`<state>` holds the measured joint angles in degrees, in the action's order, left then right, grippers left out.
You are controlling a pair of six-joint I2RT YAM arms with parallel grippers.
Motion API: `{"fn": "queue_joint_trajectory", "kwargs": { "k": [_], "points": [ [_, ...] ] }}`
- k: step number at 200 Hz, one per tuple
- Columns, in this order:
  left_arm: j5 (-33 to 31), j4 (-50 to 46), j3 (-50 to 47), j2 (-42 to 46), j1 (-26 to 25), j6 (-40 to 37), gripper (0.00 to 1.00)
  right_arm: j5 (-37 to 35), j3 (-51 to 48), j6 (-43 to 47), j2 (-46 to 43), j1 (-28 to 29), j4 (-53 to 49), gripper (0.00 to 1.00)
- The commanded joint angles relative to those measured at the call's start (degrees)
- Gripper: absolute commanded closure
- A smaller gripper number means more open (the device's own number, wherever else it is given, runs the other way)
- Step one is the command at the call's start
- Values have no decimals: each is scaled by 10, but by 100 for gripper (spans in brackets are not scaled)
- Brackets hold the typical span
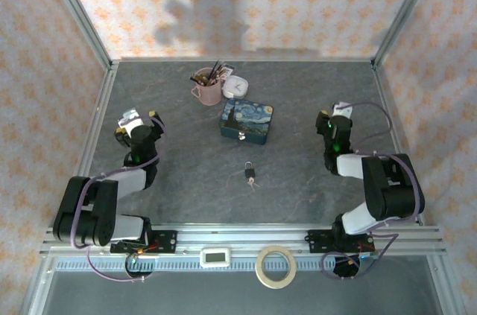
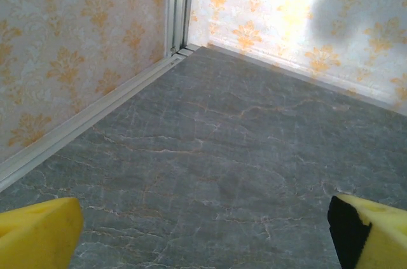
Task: Unlock the padlock with the key
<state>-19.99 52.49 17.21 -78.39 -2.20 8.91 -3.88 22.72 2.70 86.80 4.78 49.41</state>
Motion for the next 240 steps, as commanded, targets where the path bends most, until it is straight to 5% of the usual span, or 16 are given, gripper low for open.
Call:
{"fn": "queue_joint_trajectory", "kwargs": {
  "k": [1,13,20,23,31,46,77,240],
  "points": [
    [61,161,-46,-25,4,-58,1,-8,-35,8,-6,-3,104,41],
    [110,206,-61,-51,4,-75,1,-4,-62,3,-11,-6,149,26],
    [126,242,-71,-78,5,-81,1,7,-76,-5,-10,-15,172,3],
    [129,279,-78,-94,5,-83,1,13,-84,-9,-5,-20,190,0],
    [133,352,-93,-112,6,-91,1,22,-108,-12,15,-28,263,0],
    [139,282,-85,-78,7,-80,1,21,-91,-15,-4,-29,193,0],
    [133,250,-66,-87,7,-82,1,19,-99,-11,3,-28,225,0],
    [124,246,-56,-96,7,-82,1,27,-95,-9,1,-28,212,0]
  ]
}}
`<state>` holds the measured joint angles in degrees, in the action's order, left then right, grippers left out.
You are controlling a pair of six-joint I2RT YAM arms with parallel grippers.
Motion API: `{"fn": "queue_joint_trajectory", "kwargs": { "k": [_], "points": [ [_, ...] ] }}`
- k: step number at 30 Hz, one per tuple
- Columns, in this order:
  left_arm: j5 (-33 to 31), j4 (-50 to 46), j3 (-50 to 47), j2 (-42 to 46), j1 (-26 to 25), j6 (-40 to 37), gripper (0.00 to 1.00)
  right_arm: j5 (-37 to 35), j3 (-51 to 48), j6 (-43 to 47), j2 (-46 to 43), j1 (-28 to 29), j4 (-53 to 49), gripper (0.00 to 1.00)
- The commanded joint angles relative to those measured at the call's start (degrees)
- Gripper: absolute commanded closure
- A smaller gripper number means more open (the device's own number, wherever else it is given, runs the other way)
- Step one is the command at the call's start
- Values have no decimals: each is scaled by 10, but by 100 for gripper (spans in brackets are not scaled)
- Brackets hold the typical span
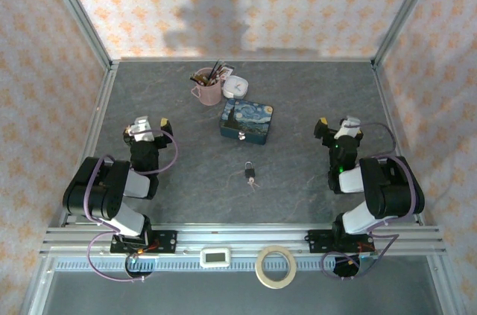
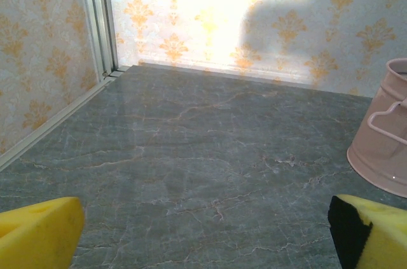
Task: Unlock the padlock with the key
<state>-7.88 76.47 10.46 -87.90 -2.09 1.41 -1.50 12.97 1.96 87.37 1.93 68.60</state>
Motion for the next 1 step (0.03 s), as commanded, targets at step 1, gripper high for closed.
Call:
{"fn": "queue_joint_trajectory", "kwargs": {
  "k": [1],
  "points": [
    [2,6,11,-1,6,-7,1,3,3,-1,-4,0,20,0]
  ]
}}
